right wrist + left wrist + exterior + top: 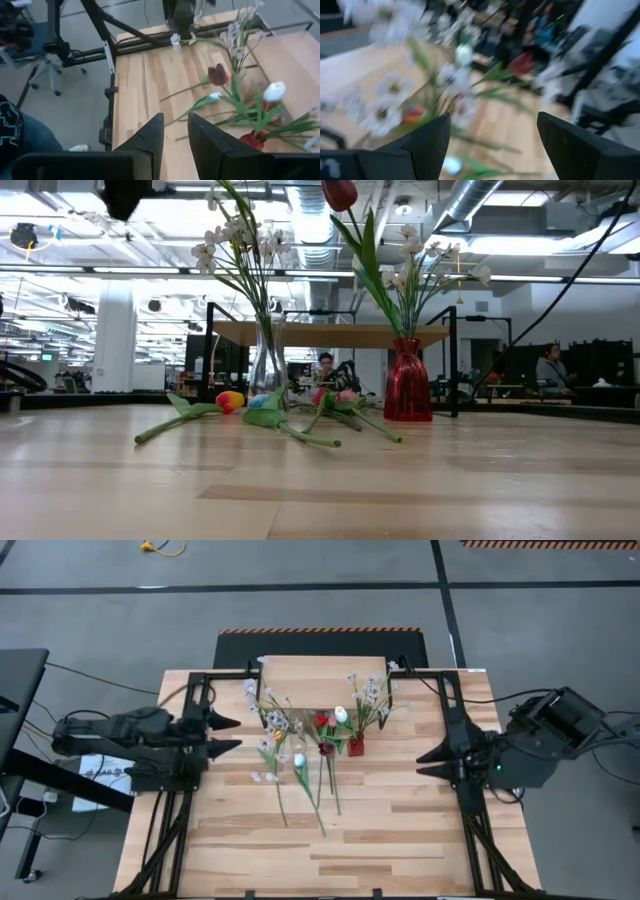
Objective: Pick and place flowers into a vace then onto a shelf
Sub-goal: Put the blue flower into the transparent vase
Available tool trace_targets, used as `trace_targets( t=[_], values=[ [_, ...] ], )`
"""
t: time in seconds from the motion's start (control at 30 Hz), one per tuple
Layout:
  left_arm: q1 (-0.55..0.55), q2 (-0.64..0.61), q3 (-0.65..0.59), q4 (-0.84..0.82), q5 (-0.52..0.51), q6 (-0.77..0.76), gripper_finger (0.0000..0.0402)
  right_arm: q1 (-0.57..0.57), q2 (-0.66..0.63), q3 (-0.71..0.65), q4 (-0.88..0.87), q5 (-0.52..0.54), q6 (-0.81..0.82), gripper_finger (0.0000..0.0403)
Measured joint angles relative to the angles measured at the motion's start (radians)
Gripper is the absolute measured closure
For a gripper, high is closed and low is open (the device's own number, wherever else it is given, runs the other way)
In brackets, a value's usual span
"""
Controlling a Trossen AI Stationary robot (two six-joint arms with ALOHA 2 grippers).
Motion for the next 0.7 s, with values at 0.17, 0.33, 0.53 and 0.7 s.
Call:
trace_targets(
  t=[0.17, 0.33, 0.53, 0.7],
  values=[
    [-0.076, -0.025, 0.047, 0.05, 0.057, 0.01, 0.0115, 0.041, 0.058, -0.002, 0.0, 0.02, 0.02, 0.0324],
    [-0.115, -0.027, 0.072, 0.13, 0.14, 0.032, 0.0115, 0.075, 0.125, -0.001, 0.0, 0.094, 0.12, 0.0324],
    [-0.12, -0.027, 0.099, 0.135, 0.232, 0.061, 0.0115, 0.078, 0.205, -0.001, 0.0, 0.191, 0.383, 0.0324],
    [-0.12, -0.027, 0.111, 0.139, 0.326, 0.109, 0.0115, 0.075, 0.304, -0.001, 0.0, 0.22, 0.619, 0.0324]
  ],
)
